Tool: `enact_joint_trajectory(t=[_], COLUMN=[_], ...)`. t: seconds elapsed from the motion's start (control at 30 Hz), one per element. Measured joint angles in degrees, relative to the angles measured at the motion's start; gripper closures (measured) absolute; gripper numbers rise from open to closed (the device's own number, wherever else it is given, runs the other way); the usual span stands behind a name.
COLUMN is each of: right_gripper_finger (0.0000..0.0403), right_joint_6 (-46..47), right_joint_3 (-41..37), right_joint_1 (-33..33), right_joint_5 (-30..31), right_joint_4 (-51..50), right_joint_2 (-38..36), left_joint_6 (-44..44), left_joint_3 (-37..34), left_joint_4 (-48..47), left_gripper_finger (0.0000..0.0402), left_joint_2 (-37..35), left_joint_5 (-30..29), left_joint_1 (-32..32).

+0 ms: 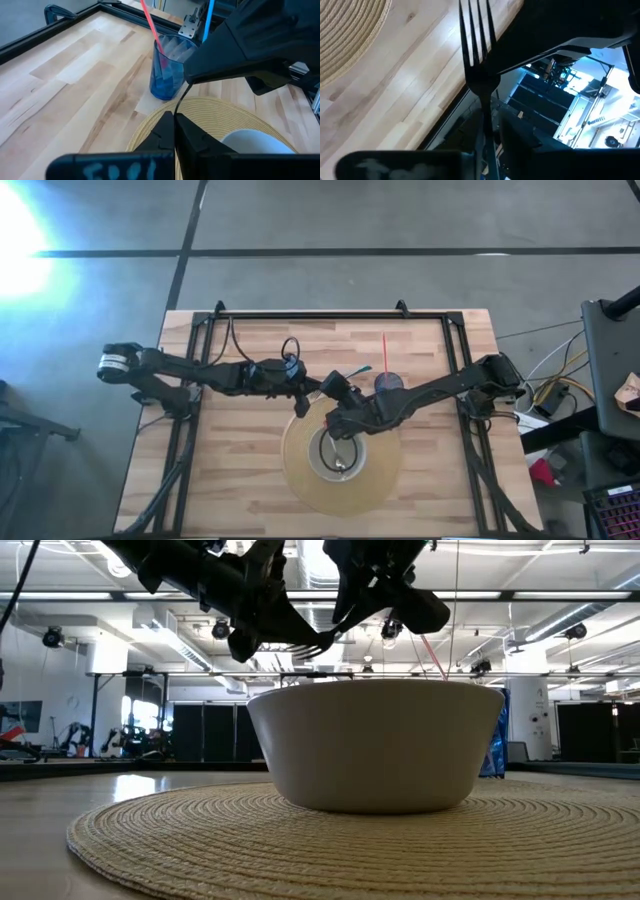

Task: Pick & Place Utensil
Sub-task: Put the orange spoon into the white bowl on the brown placemat

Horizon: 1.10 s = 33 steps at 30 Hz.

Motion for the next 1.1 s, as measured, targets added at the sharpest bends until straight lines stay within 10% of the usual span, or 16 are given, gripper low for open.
enact_joint_trajectory(t=[1.1], right_gripper_finger=[0.0252], right_joint_6=[8.08], right_joint_3=[0.07], right_joint_1=[0.15], right_joint_5=[3.09], right_joint_4=[0.5], right_joint_2=[-3.42], left_joint_6=[0.68], left_joint_3=[0.0], left_joint_4=[-6.12], left_gripper_finger=[0.0401], left_joint_2=[-3.61], left_joint_5=[-5.38], left_joint_1=[0.48])
